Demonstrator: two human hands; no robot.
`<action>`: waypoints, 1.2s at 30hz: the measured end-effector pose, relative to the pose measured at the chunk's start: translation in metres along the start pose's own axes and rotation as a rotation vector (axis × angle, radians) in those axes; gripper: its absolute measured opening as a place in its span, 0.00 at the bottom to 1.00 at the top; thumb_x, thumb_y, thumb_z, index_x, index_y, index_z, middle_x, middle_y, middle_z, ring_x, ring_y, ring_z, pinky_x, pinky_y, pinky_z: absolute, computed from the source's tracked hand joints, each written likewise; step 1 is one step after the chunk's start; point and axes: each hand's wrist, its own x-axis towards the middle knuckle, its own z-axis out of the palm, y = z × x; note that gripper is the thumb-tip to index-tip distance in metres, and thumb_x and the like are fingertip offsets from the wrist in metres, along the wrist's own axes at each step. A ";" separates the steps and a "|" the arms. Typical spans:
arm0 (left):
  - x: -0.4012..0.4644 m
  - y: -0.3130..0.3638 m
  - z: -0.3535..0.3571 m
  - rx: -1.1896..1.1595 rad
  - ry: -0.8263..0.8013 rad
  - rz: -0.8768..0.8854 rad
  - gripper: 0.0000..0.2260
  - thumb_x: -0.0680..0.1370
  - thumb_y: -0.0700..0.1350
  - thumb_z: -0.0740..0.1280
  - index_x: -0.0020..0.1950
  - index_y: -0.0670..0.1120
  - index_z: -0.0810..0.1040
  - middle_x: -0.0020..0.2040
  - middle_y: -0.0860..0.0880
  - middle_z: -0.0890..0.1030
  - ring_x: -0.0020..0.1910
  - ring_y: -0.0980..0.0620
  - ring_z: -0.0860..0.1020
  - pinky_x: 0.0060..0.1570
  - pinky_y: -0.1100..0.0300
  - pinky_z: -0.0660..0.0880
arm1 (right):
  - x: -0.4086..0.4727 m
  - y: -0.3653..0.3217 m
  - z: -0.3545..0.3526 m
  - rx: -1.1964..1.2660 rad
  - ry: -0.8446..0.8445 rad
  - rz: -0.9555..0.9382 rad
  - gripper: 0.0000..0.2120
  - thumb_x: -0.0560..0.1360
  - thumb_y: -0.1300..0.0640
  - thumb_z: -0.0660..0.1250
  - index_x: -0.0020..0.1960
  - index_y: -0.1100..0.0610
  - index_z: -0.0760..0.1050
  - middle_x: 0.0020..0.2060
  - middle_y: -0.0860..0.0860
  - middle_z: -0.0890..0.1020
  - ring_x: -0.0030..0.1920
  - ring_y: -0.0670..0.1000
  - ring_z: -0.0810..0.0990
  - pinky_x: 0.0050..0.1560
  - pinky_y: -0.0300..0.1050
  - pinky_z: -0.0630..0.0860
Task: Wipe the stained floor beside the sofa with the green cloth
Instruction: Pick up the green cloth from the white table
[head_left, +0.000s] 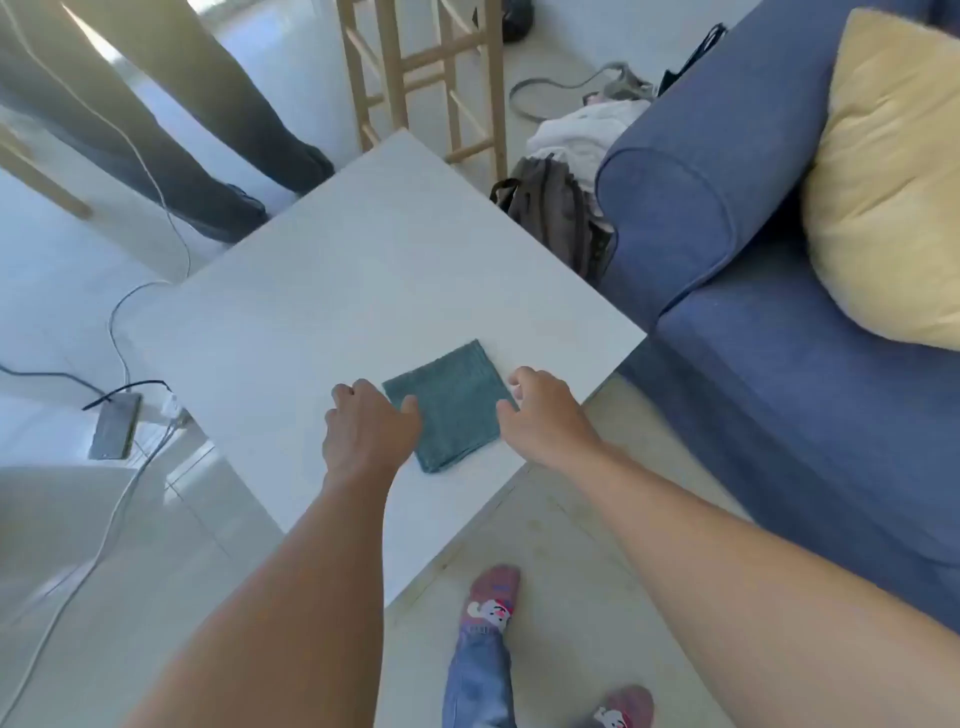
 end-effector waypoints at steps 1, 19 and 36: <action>0.009 -0.007 0.013 -0.002 -0.001 -0.043 0.24 0.78 0.56 0.62 0.66 0.40 0.69 0.65 0.43 0.68 0.62 0.40 0.71 0.46 0.49 0.68 | 0.012 0.004 0.018 0.016 0.004 0.012 0.20 0.81 0.54 0.60 0.71 0.59 0.68 0.66 0.55 0.73 0.65 0.57 0.73 0.57 0.50 0.73; 0.028 0.048 0.095 -0.336 -0.006 0.324 0.09 0.82 0.47 0.57 0.60 0.48 0.62 0.39 0.51 0.74 0.36 0.50 0.75 0.31 0.54 0.71 | 0.051 0.091 0.038 0.483 0.341 0.043 0.05 0.81 0.58 0.63 0.56 0.53 0.68 0.41 0.54 0.81 0.37 0.55 0.78 0.36 0.51 0.74; -0.009 0.035 0.384 0.005 -0.305 0.903 0.19 0.78 0.40 0.66 0.70 0.45 0.73 0.68 0.49 0.68 0.54 0.66 0.64 0.57 0.70 0.65 | -0.011 0.387 0.135 0.361 0.501 0.131 0.20 0.81 0.68 0.61 0.71 0.61 0.74 0.50 0.52 0.72 0.48 0.49 0.74 0.51 0.31 0.66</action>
